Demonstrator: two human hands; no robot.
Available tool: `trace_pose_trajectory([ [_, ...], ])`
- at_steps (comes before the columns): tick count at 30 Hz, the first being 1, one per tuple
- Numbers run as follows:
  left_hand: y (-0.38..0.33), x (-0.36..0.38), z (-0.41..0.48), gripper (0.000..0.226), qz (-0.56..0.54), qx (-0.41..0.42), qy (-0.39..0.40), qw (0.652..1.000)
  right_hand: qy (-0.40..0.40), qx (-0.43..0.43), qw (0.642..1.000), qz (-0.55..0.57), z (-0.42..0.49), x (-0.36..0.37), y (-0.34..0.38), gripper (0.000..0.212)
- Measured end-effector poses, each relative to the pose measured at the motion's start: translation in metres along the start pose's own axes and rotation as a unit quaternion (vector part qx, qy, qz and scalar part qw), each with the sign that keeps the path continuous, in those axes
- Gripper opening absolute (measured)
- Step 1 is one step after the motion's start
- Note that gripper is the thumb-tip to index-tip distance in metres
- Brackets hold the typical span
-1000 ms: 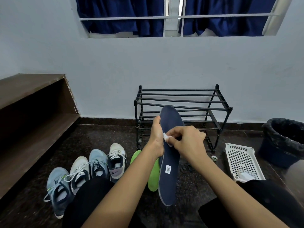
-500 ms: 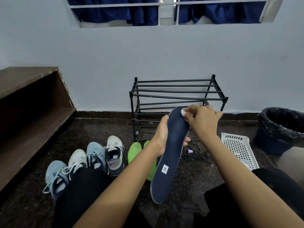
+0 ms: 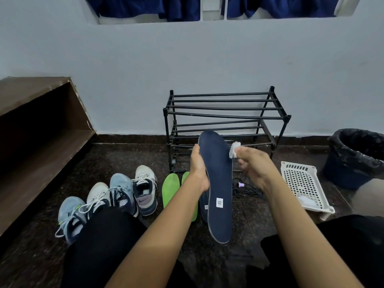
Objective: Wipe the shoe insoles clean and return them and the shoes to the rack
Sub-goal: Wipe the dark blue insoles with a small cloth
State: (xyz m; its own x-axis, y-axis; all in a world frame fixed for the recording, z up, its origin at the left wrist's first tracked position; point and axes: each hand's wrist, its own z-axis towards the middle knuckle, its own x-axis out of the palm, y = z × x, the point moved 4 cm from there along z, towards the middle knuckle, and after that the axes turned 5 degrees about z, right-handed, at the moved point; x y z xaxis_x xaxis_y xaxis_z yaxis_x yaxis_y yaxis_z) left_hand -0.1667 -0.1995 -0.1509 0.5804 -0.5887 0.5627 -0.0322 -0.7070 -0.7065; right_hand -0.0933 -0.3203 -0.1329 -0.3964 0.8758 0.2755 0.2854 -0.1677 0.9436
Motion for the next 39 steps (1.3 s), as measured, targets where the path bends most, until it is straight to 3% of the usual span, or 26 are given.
trace_pose_trajectory([
  [7, 0.025, -0.027, 0.02, 0.048, -0.041, -0.026, -0.052, 0.997, 0.092, 0.039, 0.988, -0.12, -0.016, 0.002, -0.056, 0.016],
  [14, 0.056, -0.058, 0.041, 0.029, 0.035, -0.052, -0.113, 0.992, -0.01, 0.019, 0.978, -0.208, 0.017, -0.031, -0.105, 0.017],
  [18, 0.08, -0.084, 0.061, 0.045, 0.094, -0.062, -0.166, 0.98, -0.054, 0.043, 0.961, -0.267, 0.041, -0.05, -0.136, 0.016],
  [21, 0.097, -0.096, 0.076, 0.044, 0.108, -0.076, -0.175, 0.976, -0.077, 0.068, 0.954, -0.283, 0.057, -0.063, -0.16, 0.014],
  [30, 0.144, -0.125, 0.117, 0.014, 0.156, -0.12, -0.225, 0.954, -0.165, 0.156, 0.936, -0.268, 0.109, -0.107, -0.228, 0.008],
  [39, 0.178, -0.154, 0.143, 0.013, 0.146, -0.159, -0.271, 0.938, -0.201, 0.229, 0.914, -0.267, 0.139, -0.14, -0.278, 0.01],
])
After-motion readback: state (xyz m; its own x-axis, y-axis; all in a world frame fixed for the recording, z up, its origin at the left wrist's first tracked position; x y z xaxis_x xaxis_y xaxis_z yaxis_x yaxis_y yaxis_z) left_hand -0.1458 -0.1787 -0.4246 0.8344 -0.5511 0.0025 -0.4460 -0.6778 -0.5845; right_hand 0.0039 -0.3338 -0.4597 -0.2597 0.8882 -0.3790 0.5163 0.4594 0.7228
